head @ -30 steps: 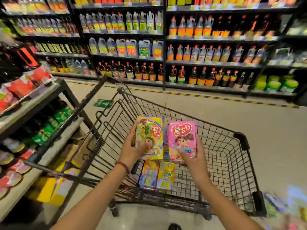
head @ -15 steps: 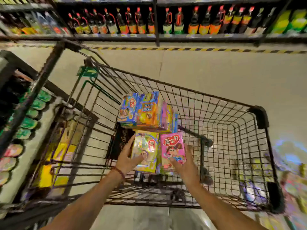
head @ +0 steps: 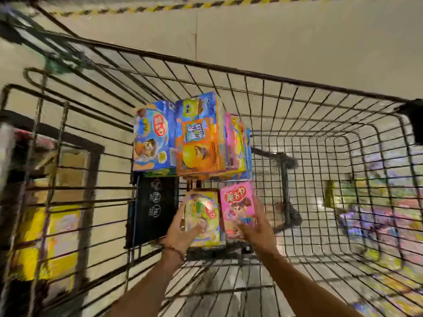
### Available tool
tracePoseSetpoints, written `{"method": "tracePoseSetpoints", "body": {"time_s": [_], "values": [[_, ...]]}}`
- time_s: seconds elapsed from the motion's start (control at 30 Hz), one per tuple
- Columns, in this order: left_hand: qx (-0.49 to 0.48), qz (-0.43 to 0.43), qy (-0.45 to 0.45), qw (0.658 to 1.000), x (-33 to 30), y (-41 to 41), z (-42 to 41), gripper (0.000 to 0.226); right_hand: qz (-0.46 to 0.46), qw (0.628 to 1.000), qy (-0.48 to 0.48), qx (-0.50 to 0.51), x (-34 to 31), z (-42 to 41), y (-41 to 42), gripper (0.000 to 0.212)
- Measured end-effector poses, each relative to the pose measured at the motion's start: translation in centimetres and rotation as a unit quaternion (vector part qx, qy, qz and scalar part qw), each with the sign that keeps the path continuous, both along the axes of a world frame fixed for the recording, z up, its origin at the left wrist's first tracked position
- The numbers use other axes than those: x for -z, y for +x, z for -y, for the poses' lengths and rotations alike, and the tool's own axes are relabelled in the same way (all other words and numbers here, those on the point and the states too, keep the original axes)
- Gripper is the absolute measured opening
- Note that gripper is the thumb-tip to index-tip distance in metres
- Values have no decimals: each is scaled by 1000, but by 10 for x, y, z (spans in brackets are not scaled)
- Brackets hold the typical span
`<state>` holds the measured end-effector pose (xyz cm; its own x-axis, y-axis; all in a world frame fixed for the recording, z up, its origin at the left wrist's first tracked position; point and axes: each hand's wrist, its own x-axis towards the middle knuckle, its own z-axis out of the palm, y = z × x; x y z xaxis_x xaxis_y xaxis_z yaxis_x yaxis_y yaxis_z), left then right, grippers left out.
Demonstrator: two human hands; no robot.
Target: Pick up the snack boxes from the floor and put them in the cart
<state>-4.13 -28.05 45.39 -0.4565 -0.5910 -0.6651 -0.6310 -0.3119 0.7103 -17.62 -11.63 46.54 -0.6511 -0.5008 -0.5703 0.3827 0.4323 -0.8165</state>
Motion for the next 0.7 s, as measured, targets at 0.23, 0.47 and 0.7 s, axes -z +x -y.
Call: {"method": "tracePoseSetpoints", "body": {"time_s": [0.23,0.47,0.7], "values": [[3,-43,6,999,30,-1,-11,82,-39,997,68,-25,7,15,12,62],[62,41,-119,990,27,-2,-18,79,-115,914,327,-211,6,15,2,86],[154,153,-239,947,9,-13,-26,74,-181,835,424,-300,-6,12,-21,81]]}}
